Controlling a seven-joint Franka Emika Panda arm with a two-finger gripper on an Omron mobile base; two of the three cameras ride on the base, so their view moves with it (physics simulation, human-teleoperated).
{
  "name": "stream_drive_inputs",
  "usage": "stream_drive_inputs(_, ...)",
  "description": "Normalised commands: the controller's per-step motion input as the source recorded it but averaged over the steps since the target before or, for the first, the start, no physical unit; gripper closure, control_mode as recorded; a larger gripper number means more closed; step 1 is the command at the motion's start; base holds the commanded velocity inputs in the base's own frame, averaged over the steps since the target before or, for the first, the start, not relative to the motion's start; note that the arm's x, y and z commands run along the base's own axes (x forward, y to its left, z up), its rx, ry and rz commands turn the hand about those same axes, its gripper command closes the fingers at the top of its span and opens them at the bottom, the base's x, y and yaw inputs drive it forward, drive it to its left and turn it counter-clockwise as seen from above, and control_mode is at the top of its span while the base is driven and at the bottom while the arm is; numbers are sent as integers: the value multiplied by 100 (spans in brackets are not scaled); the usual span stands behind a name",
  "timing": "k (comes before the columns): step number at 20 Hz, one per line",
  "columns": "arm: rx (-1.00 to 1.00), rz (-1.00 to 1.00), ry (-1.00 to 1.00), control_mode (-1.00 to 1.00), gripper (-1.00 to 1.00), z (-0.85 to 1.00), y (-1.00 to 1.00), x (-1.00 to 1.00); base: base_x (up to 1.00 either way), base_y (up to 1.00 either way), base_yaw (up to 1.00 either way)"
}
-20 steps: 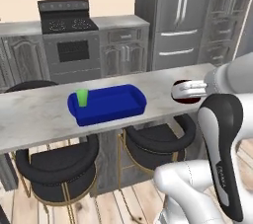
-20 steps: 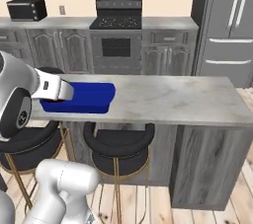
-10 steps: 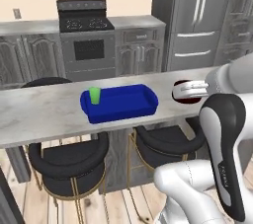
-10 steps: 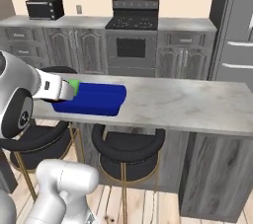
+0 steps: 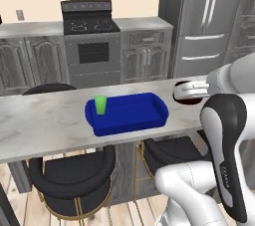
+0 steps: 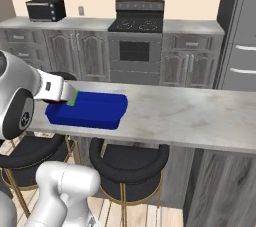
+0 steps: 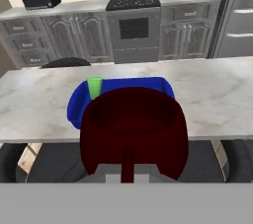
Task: There is a tray on the dining counter. Grab the cup, mug, and pitcher and place them on the tray. The pitcher may be placed next to the tray if it cannot fit the tray.
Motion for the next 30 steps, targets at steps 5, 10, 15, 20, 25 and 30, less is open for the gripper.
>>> stream_drive_inputs(5, 0, 0, 0, 100, 100, 0, 0, 0, 41, 10, 1)
stream_drive_inputs(10, 0, 0, 0, 100, 100, 0, 0, 0, 30, 13, 3)
stream_drive_inputs(15, 0, 15, 7, -100, 100, -22, 19, 35, 0, 0, 0)
stream_drive_inputs(20, 0, 29, 12, -100, 100, -14, 6, 14, 0, 0, 0)
stream_drive_inputs(25, 0, 29, 2, -100, 100, -10, 0, 7, 0, 0, 0)
stream_drive_inputs(30, 0, 19, 0, -100, 100, -11, 0, 21, 0, 0, 0)
